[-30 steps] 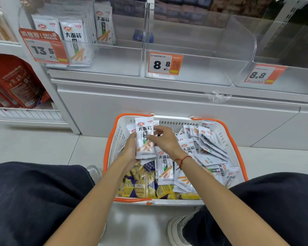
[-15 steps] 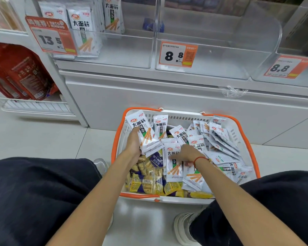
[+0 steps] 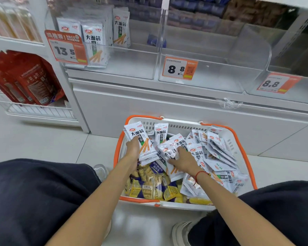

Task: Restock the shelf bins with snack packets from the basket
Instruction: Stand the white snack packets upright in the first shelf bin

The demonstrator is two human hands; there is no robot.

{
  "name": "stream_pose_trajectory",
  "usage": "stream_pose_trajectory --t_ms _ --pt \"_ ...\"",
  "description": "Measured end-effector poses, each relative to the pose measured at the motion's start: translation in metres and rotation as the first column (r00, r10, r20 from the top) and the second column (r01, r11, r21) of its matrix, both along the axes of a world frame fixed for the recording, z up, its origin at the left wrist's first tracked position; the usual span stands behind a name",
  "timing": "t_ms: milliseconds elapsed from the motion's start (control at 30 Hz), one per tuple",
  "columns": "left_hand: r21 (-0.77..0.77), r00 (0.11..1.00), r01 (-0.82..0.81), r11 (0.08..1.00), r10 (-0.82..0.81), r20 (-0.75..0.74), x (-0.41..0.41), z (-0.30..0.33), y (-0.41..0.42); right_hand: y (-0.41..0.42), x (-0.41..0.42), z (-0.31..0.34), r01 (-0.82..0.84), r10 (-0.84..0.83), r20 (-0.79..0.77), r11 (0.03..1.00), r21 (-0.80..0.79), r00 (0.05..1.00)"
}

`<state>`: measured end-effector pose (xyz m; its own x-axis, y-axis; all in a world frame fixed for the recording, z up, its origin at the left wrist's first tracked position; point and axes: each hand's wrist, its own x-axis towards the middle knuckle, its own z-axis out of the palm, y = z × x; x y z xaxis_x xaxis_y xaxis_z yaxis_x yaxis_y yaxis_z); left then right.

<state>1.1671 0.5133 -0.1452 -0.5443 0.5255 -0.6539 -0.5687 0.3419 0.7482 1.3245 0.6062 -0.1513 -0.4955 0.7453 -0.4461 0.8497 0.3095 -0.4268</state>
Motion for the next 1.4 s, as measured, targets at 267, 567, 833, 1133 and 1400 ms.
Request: stream_pose_trajectory --t_ms 267,567,833,1133,1400 --pt "0.054 0.992 0.102 0.993 -0.097 -0.082 0.003 0.028 0.007 0.005 -0.003 0.067 0.059 -0.085 -0.337 0.995 -0.086 0.938" --pt "0.238 0.976 0.092 0.967 -0.04 -0.216 -0.004 0.134 -0.019 -0.012 -0.029 0.182 0.112 -0.041 -0.531 0.989 0.102 0.846" --pt "0.205 0.952 0.102 0.973 -0.036 -0.303 -0.043 0.201 -0.035 -0.038 -0.083 0.257 -0.056 0.002 -0.532 0.995 -0.086 0.847" --pt "0.452 0.989 0.116 0.885 -0.059 -0.139 -0.064 0.248 -0.025 -0.044 -0.143 0.279 0.132 -0.075 -0.756 0.991 0.014 0.651" --pt "0.281 0.968 0.163 0.946 -0.098 -0.23 -0.079 0.267 0.0 -0.021 -0.181 0.281 0.108 -0.177 -0.605 0.983 -0.149 0.776"
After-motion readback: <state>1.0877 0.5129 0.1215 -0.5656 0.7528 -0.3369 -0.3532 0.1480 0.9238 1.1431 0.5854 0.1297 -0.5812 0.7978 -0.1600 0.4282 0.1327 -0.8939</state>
